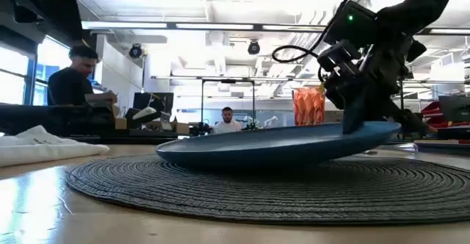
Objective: Set table place
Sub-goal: Put the blue plate on the table mat
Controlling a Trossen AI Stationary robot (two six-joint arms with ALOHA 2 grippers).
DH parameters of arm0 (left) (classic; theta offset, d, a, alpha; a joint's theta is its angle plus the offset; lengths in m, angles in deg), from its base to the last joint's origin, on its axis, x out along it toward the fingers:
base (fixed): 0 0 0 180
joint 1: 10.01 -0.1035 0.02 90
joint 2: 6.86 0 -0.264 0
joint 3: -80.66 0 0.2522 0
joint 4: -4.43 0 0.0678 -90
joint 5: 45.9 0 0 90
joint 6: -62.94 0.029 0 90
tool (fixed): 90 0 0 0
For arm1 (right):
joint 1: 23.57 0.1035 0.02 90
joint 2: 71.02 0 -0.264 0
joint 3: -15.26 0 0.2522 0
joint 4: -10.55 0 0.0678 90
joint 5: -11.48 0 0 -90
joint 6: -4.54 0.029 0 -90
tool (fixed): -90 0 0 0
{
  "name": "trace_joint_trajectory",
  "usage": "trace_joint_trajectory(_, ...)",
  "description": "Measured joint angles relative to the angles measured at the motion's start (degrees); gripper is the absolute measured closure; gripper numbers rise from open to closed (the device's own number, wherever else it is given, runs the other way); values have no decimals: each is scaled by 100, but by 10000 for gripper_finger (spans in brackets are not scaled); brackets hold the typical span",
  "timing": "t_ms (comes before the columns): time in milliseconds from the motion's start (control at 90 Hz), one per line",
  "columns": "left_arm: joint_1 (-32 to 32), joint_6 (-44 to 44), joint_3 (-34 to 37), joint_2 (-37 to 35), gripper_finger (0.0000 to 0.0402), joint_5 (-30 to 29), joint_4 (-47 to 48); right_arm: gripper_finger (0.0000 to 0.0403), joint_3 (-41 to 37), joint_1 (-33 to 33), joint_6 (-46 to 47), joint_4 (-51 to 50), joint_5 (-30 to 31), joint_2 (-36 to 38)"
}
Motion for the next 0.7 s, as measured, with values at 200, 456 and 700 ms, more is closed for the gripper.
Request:
trace_joint_trajectory(200,-133,11,0,0,401,-1,-1,396,0,63,2,37,9,-2)
trace_joint_trajectory(456,-214,118,-1,0,401,4,-4,393,22,450,258,262,391,-205)
trace_joint_trajectory(700,-212,211,-1,0,401,64,1,316,20,650,390,480,720,-316)
